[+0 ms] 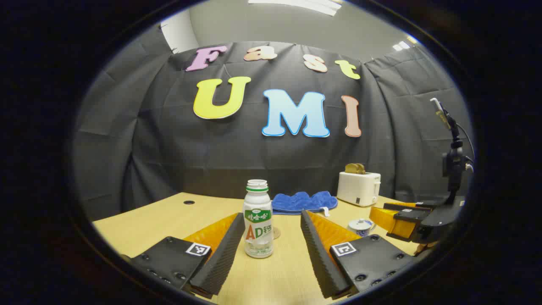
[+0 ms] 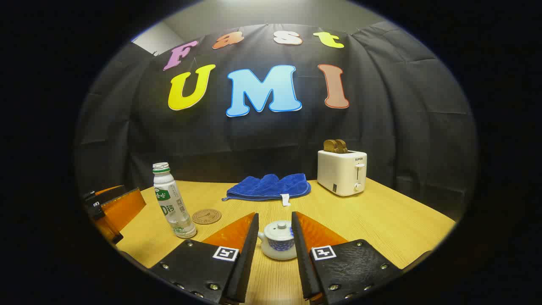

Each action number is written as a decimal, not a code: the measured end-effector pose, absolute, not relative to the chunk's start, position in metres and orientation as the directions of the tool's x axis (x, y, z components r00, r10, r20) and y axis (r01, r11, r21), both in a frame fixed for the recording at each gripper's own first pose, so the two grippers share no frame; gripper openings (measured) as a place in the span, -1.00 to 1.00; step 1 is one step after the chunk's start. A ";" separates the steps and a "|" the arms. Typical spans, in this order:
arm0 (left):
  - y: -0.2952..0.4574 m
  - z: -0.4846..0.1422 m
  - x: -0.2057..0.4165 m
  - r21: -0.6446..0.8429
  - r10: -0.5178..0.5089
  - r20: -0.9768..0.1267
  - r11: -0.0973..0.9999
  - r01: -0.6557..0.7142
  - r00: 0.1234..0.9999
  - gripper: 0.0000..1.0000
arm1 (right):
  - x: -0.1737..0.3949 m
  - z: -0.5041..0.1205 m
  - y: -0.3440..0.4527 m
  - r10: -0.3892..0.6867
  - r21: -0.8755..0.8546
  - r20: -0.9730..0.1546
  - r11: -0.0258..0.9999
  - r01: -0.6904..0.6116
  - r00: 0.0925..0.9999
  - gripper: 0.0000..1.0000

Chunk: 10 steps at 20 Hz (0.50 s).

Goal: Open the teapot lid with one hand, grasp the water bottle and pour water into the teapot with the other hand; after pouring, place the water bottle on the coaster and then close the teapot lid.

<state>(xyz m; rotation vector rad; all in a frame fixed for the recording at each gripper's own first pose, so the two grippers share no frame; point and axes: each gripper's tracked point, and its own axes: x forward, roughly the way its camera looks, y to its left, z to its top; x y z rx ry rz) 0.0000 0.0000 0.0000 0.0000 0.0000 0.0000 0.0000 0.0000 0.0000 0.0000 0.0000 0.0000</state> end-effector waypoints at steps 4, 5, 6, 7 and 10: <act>0.000 -0.002 0.000 -0.008 -0.001 -0.009 1.000 0.000 1.000 0.76 | 0.008 -0.006 0.000 0.004 -0.016 -0.018 1.000 -0.004 1.000 -0.04; 0.000 -0.005 0.000 -0.009 -0.002 -0.012 1.000 0.002 1.000 0.76 | 0.011 -0.007 0.000 0.005 -0.022 -0.023 1.000 -0.005 1.000 -0.04; 0.000 -0.006 0.000 -0.009 -0.003 -0.014 1.000 0.003 1.000 0.76 | 0.014 -0.010 -0.001 0.004 -0.026 -0.030 1.000 -0.005 1.000 -0.04; 0.000 -0.005 0.000 -0.007 -0.002 -0.016 1.000 0.002 1.000 0.76 | 0.016 -0.011 -0.001 0.005 -0.026 -0.036 1.000 -0.006 0.999 -0.04; 0.001 -0.004 0.000 -0.008 0.000 -0.015 1.000 0.000 1.000 0.76 | 0.022 -0.013 -0.001 0.003 -0.031 -0.047 1.000 -0.005 0.999 -0.04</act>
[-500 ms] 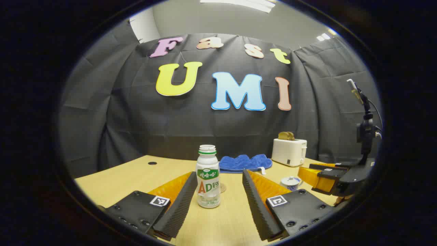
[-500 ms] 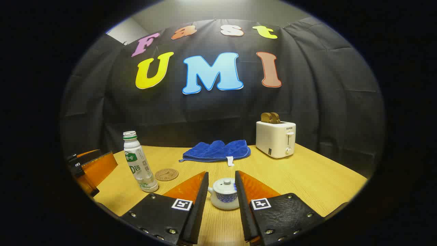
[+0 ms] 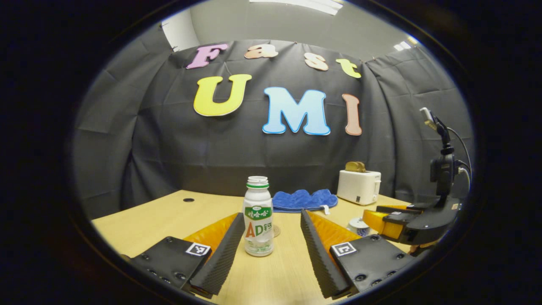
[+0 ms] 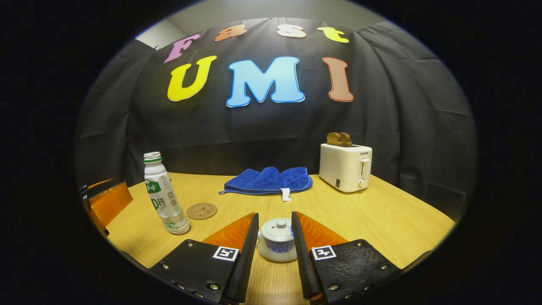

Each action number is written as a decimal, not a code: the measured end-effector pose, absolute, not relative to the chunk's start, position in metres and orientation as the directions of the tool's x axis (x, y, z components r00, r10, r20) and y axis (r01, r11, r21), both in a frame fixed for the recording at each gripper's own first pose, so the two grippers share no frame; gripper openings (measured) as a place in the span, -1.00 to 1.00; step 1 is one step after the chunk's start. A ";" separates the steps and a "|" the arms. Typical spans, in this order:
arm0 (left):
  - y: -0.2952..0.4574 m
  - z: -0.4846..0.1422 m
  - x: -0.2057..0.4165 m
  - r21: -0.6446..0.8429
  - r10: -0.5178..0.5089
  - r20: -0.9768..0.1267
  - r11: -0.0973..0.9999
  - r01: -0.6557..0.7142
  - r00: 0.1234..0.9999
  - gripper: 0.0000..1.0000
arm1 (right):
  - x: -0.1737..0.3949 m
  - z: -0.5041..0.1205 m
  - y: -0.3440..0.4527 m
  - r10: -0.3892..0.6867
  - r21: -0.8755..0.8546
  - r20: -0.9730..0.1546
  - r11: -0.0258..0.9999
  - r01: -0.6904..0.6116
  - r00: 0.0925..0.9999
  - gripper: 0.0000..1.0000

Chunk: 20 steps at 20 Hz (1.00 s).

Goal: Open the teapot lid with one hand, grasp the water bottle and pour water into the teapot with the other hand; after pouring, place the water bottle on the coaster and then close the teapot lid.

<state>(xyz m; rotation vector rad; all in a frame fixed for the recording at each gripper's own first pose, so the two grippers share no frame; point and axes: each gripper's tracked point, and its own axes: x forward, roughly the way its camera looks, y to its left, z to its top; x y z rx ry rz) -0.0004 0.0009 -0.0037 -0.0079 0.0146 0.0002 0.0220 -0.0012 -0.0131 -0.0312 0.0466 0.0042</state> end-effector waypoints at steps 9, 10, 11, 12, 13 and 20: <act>0.001 -0.010 -0.001 -0.012 -0.004 -0.033 1.000 0.004 0.999 0.76 | 0.046 -0.017 -0.004 -0.005 -0.059 -0.066 0.998 0.001 0.998 -0.04; 0.001 -0.009 -0.001 -0.010 -0.005 -0.034 1.000 0.005 0.999 0.76 | 0.049 -0.019 -0.004 -0.003 -0.054 -0.076 0.999 -0.001 0.997 -0.04; 0.001 -0.010 -0.001 -0.008 -0.006 -0.036 1.000 0.006 0.999 0.76 | 0.052 -0.022 -0.004 -0.003 -0.053 -0.085 0.999 -0.002 0.996 -0.04; 0.001 -0.010 -0.001 -0.007 -0.008 -0.037 1.000 0.008 0.999 0.76 | 0.054 -0.026 -0.003 0.001 -0.052 -0.095 0.999 -0.006 0.996 -0.04; 0.001 -0.010 -0.001 -0.007 -0.009 -0.039 1.000 0.009 0.999 0.76 | 0.056 -0.029 -0.002 0.005 -0.048 -0.106 0.999 -0.011 0.994 -0.04; 0.003 -0.020 0.001 -0.005 -0.005 -0.060 1.000 0.005 0.998 0.76 | 0.063 -0.036 -0.007 -0.023 -0.089 -0.104 0.996 0.014 0.994 -0.65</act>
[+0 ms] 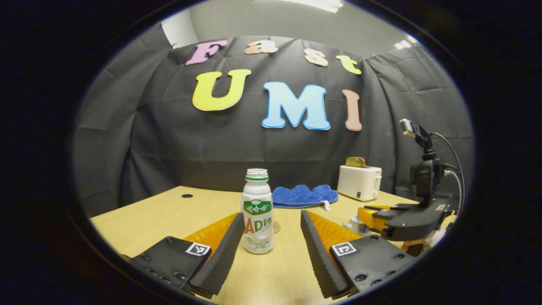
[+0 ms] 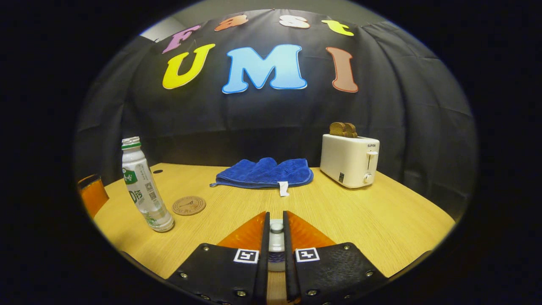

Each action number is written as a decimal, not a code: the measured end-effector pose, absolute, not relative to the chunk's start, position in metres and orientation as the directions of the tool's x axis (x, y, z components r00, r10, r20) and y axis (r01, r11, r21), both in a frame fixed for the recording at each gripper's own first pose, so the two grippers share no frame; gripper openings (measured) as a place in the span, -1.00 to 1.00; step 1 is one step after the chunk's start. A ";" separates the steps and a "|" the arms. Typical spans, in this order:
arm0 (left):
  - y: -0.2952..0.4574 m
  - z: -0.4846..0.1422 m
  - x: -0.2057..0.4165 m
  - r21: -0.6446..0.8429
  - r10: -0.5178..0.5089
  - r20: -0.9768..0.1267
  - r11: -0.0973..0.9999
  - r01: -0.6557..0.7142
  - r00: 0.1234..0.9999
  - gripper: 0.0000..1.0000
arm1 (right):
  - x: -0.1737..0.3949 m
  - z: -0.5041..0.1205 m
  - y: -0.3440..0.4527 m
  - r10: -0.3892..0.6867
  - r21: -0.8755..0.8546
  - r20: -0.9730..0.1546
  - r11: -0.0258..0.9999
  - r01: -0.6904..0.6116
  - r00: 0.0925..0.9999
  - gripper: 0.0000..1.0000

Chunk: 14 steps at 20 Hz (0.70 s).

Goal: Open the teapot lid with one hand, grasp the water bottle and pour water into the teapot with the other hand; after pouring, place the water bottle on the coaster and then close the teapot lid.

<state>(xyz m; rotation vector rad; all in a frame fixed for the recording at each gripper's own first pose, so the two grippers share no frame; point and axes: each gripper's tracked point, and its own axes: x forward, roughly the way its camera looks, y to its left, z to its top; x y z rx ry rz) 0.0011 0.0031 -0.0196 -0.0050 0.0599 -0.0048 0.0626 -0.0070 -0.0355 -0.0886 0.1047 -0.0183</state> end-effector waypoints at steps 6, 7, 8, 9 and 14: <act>0.007 -0.038 0.007 -0.003 0.006 -0.092 1.000 -0.006 0.996 0.88 | 0.059 -0.025 -0.009 -0.017 -0.088 -0.080 0.996 0.010 0.997 -0.95; 0.010 -0.039 0.010 -0.004 0.012 -0.092 1.000 -0.013 0.996 1.00 | 0.058 -0.020 -0.009 -0.014 -0.077 -0.060 0.997 0.010 0.998 -0.95; 0.015 -0.038 0.016 -0.005 0.017 -0.093 1.000 -0.017 0.996 1.00 | 0.056 -0.011 -0.010 -0.017 -0.073 -0.032 0.997 0.015 0.999 -0.95; 0.017 -0.037 0.021 -0.008 0.013 -0.096 1.000 -0.014 0.995 1.00 | 0.054 -0.003 -0.012 -0.026 -0.079 0.002 0.997 0.027 1.000 -0.95; 0.027 -0.047 0.042 0.008 0.022 -0.109 1.000 -0.022 0.994 1.00 | 0.048 0.037 -0.029 -0.074 -0.131 0.156 0.987 0.095 0.985 -0.95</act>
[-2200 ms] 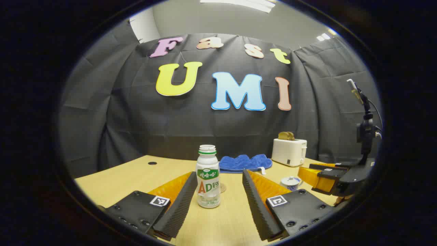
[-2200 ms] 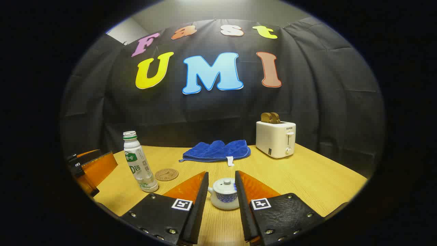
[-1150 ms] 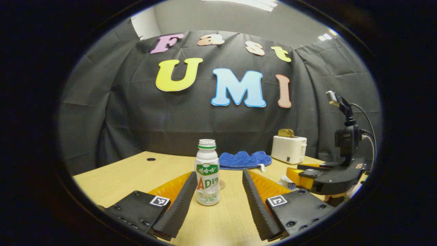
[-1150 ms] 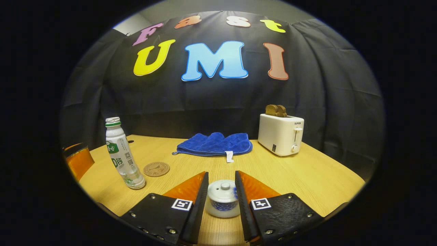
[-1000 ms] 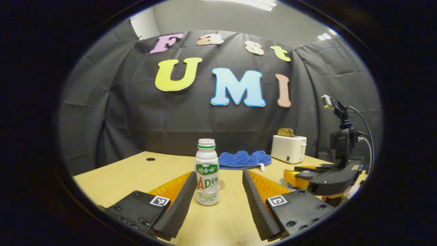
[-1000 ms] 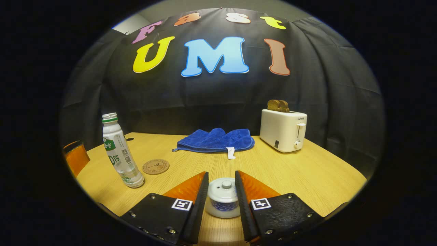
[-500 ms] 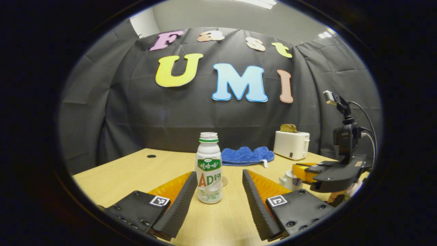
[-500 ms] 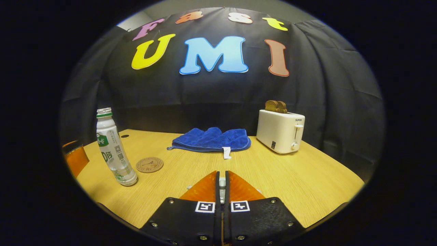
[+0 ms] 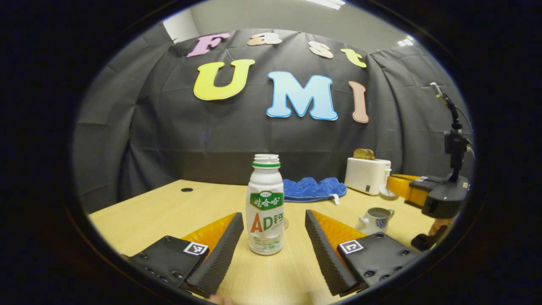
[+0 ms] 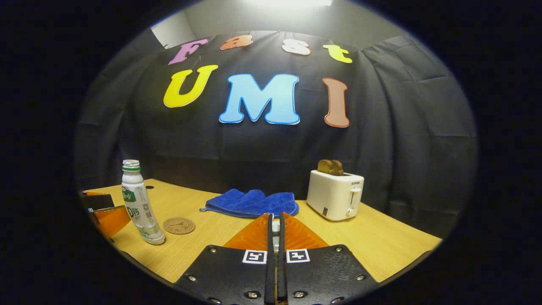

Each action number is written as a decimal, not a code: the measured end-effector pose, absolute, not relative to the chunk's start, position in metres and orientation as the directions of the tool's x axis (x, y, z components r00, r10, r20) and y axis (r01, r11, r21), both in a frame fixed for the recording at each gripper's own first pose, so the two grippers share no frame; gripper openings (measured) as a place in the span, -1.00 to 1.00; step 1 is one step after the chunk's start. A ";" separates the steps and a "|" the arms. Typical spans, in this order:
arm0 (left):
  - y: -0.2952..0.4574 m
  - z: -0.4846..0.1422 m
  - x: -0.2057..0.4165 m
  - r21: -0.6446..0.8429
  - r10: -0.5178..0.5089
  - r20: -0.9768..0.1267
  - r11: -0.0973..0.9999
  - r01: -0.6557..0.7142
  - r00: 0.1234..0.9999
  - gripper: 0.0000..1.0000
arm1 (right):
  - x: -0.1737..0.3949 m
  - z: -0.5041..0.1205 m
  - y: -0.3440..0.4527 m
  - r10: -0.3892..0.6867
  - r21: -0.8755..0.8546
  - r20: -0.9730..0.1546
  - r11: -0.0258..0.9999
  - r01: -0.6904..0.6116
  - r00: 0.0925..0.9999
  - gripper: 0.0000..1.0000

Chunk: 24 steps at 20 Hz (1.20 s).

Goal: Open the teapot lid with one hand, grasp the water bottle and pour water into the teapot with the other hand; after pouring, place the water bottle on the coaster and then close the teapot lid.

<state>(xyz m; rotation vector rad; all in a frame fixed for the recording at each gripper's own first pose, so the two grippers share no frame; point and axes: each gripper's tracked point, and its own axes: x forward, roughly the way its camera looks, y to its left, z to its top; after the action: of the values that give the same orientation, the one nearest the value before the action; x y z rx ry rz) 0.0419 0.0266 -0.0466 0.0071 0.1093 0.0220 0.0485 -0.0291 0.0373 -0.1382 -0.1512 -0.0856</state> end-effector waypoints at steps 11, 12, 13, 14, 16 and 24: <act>0.041 -0.068 0.096 0.057 0.046 -0.154 0.998 -0.038 0.987 1.00 | 0.050 0.031 -0.054 -0.093 -0.024 0.191 0.995 0.099 0.977 -0.95; 0.041 -0.070 0.100 0.065 0.047 -0.157 0.997 -0.037 0.986 1.00 | 0.049 0.030 -0.055 -0.091 -0.012 0.187 0.995 0.094 0.978 -0.95; 0.043 -0.071 0.103 0.072 0.058 -0.156 0.996 -0.048 0.986 1.00 | 0.048 0.028 -0.055 -0.089 -0.002 0.185 0.996 0.091 0.979 -0.95; 0.041 -0.073 0.106 0.069 0.048 -0.161 0.997 -0.038 0.986 1.00 | 0.049 0.027 -0.057 -0.092 0.005 0.179 0.996 0.093 0.980 -0.95; 0.039 -0.075 0.108 0.072 0.045 -0.171 0.997 -0.033 0.984 0.99 | 0.050 0.025 -0.063 -0.108 0.012 0.173 0.994 0.108 0.979 -0.95; 0.019 -0.074 0.109 0.269 0.033 -0.178 0.963 0.016 0.983 0.49 | 0.045 0.031 -0.081 -0.142 0.094 0.178 0.987 0.127 0.974 -0.95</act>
<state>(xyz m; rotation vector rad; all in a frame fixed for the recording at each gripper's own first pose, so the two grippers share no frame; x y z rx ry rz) 0.1090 0.0193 -0.0737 0.2730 0.1827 0.0087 0.0451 -0.0812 0.0312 0.0824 -0.1855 -0.1358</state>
